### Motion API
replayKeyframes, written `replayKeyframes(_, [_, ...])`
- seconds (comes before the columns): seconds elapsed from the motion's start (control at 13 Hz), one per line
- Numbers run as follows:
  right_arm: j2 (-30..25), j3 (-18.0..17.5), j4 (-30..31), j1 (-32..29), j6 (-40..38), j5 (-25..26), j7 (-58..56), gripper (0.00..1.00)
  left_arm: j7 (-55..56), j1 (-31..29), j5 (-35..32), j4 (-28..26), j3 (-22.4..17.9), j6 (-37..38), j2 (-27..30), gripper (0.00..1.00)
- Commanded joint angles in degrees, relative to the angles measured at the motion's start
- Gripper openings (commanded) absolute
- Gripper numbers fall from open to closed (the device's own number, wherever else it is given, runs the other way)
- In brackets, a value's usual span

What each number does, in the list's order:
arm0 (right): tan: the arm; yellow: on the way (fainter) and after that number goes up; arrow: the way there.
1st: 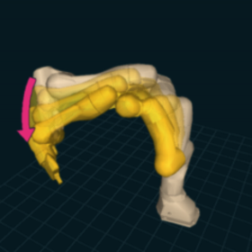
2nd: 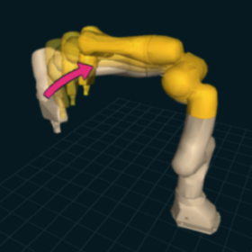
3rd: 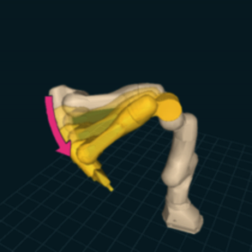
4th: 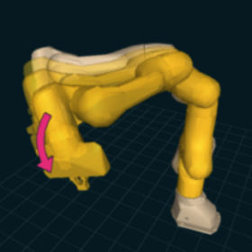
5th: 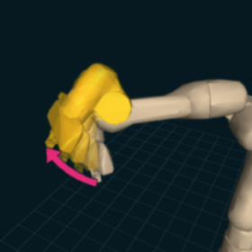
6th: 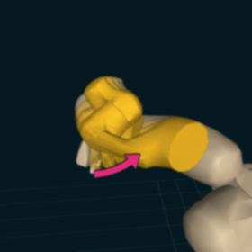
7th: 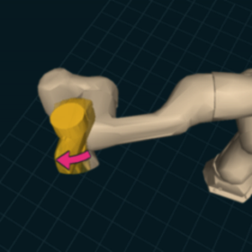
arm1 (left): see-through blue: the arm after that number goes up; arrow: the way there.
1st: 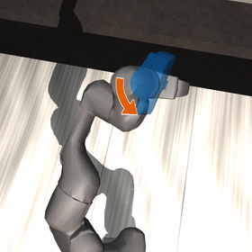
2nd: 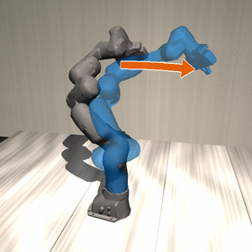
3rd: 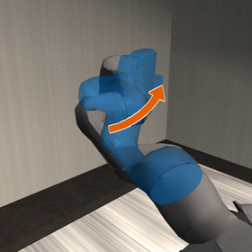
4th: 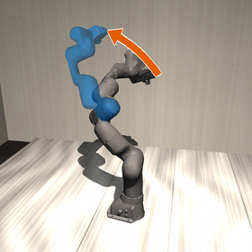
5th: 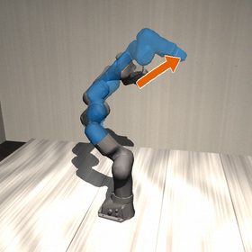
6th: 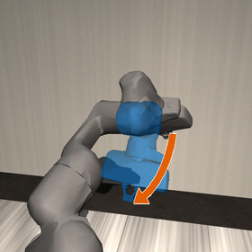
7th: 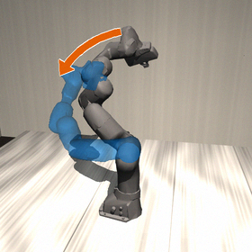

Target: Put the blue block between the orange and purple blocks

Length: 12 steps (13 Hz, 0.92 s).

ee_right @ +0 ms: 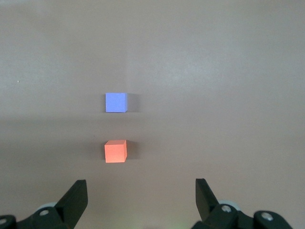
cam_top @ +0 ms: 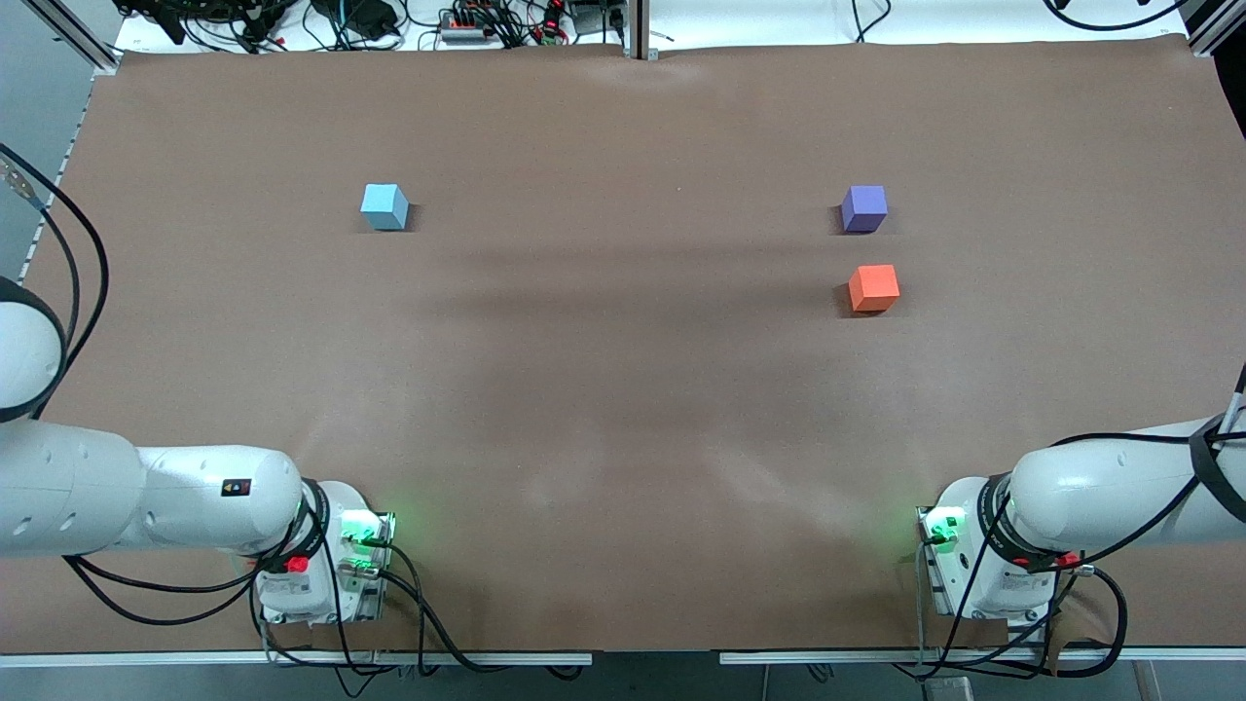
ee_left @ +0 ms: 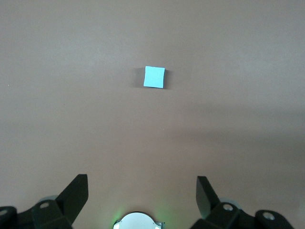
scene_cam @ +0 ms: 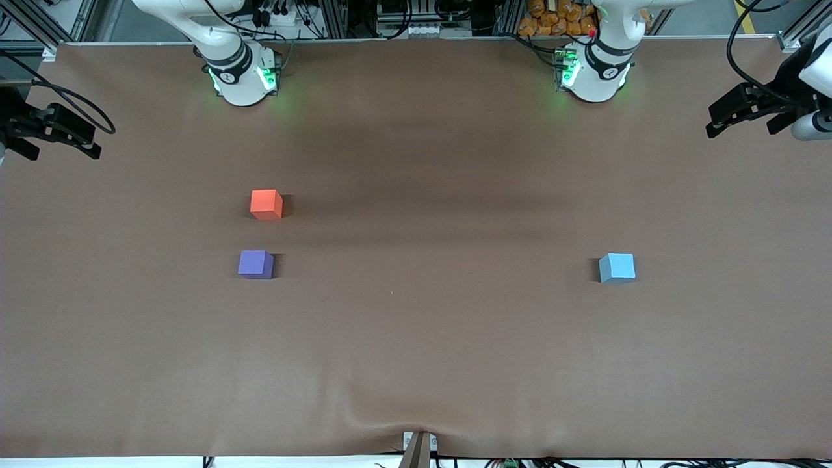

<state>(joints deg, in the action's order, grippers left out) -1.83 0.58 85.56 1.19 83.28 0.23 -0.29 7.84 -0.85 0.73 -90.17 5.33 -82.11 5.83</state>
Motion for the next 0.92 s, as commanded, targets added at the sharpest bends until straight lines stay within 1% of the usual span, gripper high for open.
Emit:
replayKeyframes(0.0, [0.6, -0.5, -1.4, -0.9, -0.9, -1.1, -0.7, 1.0, -1.2, 0.4, 0.2, 1.2, 0.2, 1.4, -0.6, 1.0])
replayKeyframes(0.85, [0.6, -0.5, -1.4, -0.9, -1.0, -1.1, -0.7, 1.0, -1.2, -0.4, -0.2, 0.3, 0.2, 1.1, -0.6, 1.0])
